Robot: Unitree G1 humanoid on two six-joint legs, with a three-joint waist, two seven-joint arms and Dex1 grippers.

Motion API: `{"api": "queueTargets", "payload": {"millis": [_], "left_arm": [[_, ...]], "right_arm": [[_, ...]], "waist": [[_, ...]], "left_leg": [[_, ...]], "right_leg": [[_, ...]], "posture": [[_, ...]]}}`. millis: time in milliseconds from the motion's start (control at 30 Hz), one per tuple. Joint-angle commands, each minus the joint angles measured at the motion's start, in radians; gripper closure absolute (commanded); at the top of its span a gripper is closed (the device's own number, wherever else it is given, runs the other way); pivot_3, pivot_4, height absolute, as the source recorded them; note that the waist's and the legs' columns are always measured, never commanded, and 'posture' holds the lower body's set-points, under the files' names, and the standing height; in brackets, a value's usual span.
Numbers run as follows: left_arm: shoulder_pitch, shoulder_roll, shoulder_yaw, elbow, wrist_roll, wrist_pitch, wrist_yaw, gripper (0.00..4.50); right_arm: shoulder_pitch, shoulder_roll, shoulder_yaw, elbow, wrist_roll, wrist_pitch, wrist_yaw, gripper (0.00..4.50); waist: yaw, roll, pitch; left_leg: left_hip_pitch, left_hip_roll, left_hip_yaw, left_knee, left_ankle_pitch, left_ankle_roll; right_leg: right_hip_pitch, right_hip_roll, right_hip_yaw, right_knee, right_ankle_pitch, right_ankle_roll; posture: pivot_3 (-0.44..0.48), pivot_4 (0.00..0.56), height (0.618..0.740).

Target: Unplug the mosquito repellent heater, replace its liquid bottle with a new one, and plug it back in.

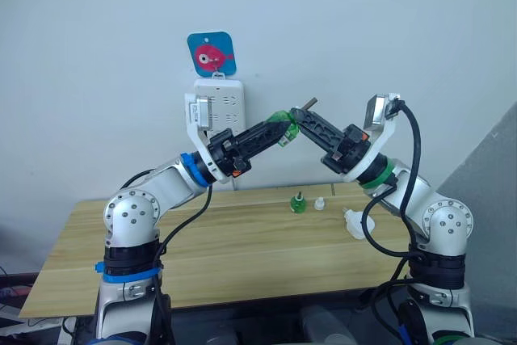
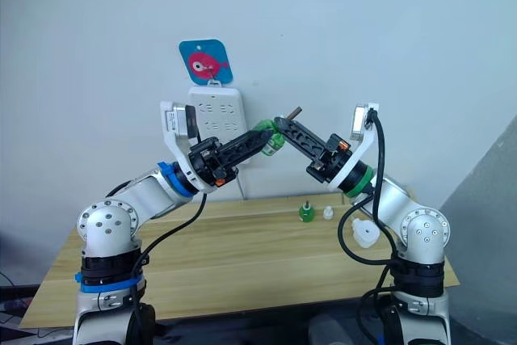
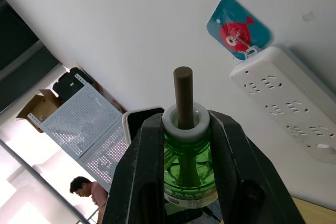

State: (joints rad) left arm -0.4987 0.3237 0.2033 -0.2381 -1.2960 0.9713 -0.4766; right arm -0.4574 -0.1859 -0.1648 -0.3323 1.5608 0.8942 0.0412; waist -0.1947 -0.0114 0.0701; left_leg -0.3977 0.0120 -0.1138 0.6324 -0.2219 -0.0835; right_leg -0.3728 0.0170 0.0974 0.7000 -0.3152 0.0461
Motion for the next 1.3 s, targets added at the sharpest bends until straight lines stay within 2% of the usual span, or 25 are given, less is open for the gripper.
{"api": "queueTargets", "payload": {"millis": [33, 300, 633, 867, 1033, 1167, 1300], "left_arm": [[-0.022, 0.005, 0.004, -0.011, -0.016, -0.014, -0.014, 2.14], [-0.013, 0.009, 0.005, -0.010, -0.011, -0.017, -0.022, 2.14], [0.003, 0.028, 0.015, -0.008, -0.031, -0.003, -0.041, 2.14], [0.047, 0.075, 0.017, -0.011, -0.007, 0.001, -0.068, 2.14], [0.116, 0.162, -0.028, -0.039, 0.122, -0.035, -0.145, 2.14], [0.204, 0.277, -0.132, -0.065, 0.361, -0.171, -0.284, 2.14], [0.285, 0.342, -0.213, -0.069, 0.533, -0.312, -0.390, 2.14]], "right_arm": [[-0.012, -0.007, 0.007, -0.028, 0.036, -0.023, 0.005, 3.69], [0.000, -0.011, 0.027, -0.039, 0.085, -0.033, 0.001, 3.69], [0.042, -0.065, 0.017, -0.038, 0.072, -0.061, -0.018, 0.02], [0.205, -0.298, -0.028, -0.093, -0.046, -0.015, 0.038, 0.00], [0.288, -0.551, 0.068, -0.175, -0.452, -0.048, 0.169, 0.00], [0.230, -0.738, 0.247, -0.135, -0.751, -0.027, 0.246, 0.00], [0.128, -0.801, 0.374, -0.038, -0.858, 0.085, 0.349, 0.00]], "waist": [[0.000, 0.000, 0.000], [0.000, 0.000, 0.000], [0.001, 0.000, 0.000], [0.009, 0.000, 0.001], [0.009, 0.002, 0.006], [0.010, 0.002, 0.023], [0.016, -0.001, 0.054]], "left_leg": [[0.000, 0.000, 0.000, 0.000, 0.000, 0.000], [0.000, 0.000, 0.000, 0.000, 0.000, 0.000], [0.000, 0.000, 0.000, 0.000, 0.000, 0.000], [0.000, 0.000, 0.001, -0.002, 0.000, 0.000], [0.002, 0.000, 0.004, -0.003, 0.000, 0.000], [0.005, 0.001, 0.006, -0.004, 0.000, 0.000], [0.004, 0.001, 0.008, -0.004, 0.000, 0.000]], "right_leg": [[0.000, 0.000, 0.000, 0.000, 0.000, 0.000], [0.000, 0.000, 0.000, 0.000, 0.000, 0.000], [0.000, 0.000, 0.000, -0.001, 0.000, 0.000], [0.000, 0.000, 0.001, -0.003, 0.000, 0.001], [0.000, 0.001, 0.004, -0.003, -0.001, 0.001], [0.001, 0.002, 0.006, -0.004, -0.002, 0.000], [0.001, 0.002, 0.007, -0.004, -0.002, 0.000]], "posture": [[-0.157, 0.000, 0.733], [-0.154, 0.000, 0.733], [-0.153, 0.000, 0.733], [-0.155, 0.030, 0.733], [-0.166, 0.074, 0.733], [-0.169, 0.107, 0.733], [-0.161, 0.139, 0.733]]}}
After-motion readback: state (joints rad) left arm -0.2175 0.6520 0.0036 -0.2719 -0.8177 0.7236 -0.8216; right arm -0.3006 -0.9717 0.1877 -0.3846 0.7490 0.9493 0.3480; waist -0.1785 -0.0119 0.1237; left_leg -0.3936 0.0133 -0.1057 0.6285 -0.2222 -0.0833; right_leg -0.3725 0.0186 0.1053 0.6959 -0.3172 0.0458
